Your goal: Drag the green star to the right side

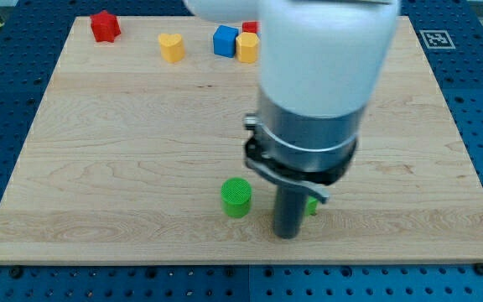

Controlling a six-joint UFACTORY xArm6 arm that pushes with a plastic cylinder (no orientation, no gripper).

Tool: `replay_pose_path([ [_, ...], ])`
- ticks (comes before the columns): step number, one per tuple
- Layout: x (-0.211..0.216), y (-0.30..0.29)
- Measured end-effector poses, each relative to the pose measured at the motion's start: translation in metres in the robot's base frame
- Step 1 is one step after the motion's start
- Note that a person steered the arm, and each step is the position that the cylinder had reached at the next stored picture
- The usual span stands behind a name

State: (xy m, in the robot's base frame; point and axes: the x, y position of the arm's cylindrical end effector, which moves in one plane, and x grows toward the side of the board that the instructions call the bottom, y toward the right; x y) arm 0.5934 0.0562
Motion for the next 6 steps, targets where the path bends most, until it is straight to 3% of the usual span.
replay_pose_path([
  [2,0.0,-0.033],
  [3,-0.023,-0.024],
  [6,-0.03,0.031],
])
